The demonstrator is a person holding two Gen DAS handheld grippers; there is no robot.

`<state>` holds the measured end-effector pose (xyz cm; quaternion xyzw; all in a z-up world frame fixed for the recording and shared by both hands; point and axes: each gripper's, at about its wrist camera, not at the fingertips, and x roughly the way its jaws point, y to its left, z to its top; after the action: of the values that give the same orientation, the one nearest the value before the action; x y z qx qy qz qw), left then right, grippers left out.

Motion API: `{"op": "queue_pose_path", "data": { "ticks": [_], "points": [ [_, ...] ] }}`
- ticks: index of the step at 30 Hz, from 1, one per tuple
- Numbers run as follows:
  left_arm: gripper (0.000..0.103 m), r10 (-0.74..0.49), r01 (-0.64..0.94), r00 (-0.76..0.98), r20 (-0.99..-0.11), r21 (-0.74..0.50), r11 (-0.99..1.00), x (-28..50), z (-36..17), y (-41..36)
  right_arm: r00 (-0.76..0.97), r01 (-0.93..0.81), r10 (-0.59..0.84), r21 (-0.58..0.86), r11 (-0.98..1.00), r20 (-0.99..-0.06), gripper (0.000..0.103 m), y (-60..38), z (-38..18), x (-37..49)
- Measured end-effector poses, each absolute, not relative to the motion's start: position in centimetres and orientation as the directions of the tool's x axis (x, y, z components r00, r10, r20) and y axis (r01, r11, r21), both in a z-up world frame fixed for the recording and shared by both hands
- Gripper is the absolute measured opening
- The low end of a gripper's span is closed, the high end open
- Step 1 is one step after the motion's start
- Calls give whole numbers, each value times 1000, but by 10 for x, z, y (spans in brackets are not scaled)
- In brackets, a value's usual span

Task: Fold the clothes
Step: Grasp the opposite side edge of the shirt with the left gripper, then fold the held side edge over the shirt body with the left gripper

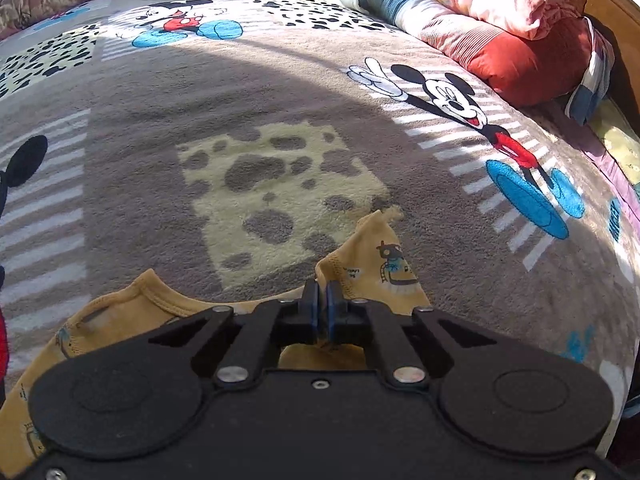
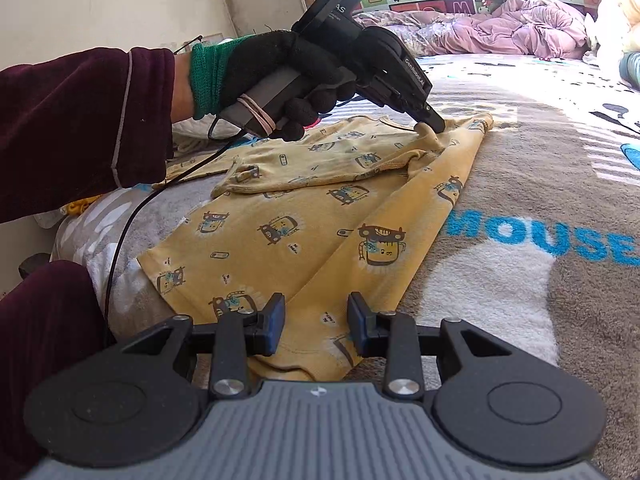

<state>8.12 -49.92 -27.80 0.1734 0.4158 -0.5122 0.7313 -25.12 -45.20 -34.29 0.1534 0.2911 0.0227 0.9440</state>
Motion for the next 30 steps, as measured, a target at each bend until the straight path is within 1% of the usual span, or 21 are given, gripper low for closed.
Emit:
{"op": "queue_pose_path", "data": {
  "ticks": [10,14,19,21,25,26,27,28,30],
  "points": [
    [3,-603,891,191,-775,-120,437,79,-284,-506,826,45,133,300,953,-548,36,-451,-343,-251],
    [8,-610,887,236,-757,-89,454,74,-277,-502,823,48,129,293,955,-553,36,-450,-343,-250],
    [8,-645,894,327,-691,5,448,43,-248,-477,829,54,118,288,956,-546,36,-450,-340,-254],
    [8,-670,914,287,-684,-14,406,26,-239,-466,832,57,113,286,957,-543,36,-450,-340,-256],
    [8,-683,964,125,-720,-75,255,-17,-249,-456,842,53,111,286,957,-528,36,-450,-337,-261],
    [8,-663,970,117,-740,-57,235,-26,-259,-457,844,49,114,287,957,-523,36,-450,-337,-262],
    [8,-627,970,152,-764,-5,242,-31,-272,-460,846,45,117,288,957,-519,36,-449,-337,-263],
    [8,-612,964,175,-771,9,264,-30,-279,-460,840,43,118,281,959,-529,36,-448,-338,-263],
    [8,-633,951,168,-756,-44,306,-25,-283,-455,828,38,120,267,963,-548,36,-445,-340,-261]
  ]
}}
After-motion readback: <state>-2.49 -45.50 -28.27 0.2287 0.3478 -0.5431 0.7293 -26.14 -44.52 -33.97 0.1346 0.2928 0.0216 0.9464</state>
